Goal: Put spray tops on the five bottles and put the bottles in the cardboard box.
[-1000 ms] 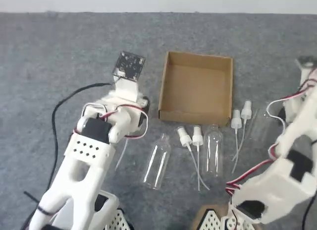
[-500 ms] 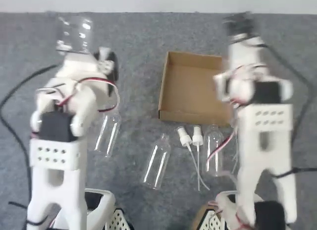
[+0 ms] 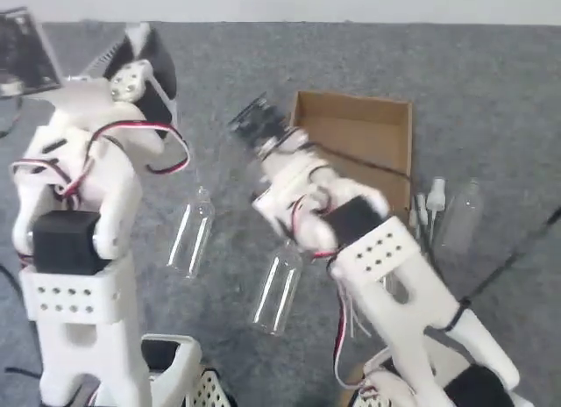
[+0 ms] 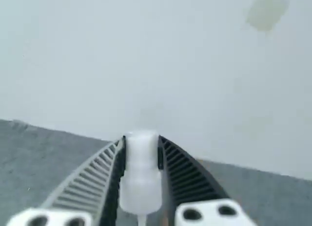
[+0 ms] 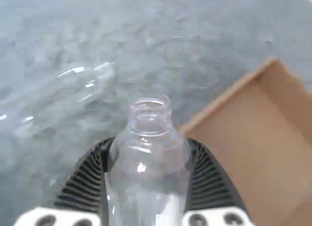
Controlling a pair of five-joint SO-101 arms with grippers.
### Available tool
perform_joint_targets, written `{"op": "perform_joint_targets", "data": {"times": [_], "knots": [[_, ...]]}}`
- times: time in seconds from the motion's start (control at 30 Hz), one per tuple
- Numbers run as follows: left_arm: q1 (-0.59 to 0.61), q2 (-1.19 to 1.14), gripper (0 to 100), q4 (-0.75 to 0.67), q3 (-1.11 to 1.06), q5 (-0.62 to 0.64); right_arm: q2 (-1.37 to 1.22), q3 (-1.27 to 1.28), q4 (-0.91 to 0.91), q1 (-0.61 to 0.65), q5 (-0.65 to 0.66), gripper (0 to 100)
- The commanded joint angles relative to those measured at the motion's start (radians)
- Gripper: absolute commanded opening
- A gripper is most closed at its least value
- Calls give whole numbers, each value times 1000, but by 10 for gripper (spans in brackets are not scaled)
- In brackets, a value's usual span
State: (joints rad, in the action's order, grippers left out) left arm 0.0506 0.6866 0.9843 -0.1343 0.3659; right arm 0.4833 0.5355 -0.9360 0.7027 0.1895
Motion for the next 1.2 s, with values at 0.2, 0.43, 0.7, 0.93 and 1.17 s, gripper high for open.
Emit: {"op": "perform_joint_targets", "data": {"times": [0.2,0.43,0.7,0.93,1.17], "knots": [[0,37,12,-195,-85,57,65,26,101,101,-12,6],[0,37,12,-293,-196,57,226,236,318,125,-12,5],[-11,37,12,-310,-260,60,289,296,338,127,-12,5],[-11,46,12,-310,-274,60,288,298,335,125,-12,5],[-9,212,12,-310,-282,55,288,307,335,125,-12,5]]}}
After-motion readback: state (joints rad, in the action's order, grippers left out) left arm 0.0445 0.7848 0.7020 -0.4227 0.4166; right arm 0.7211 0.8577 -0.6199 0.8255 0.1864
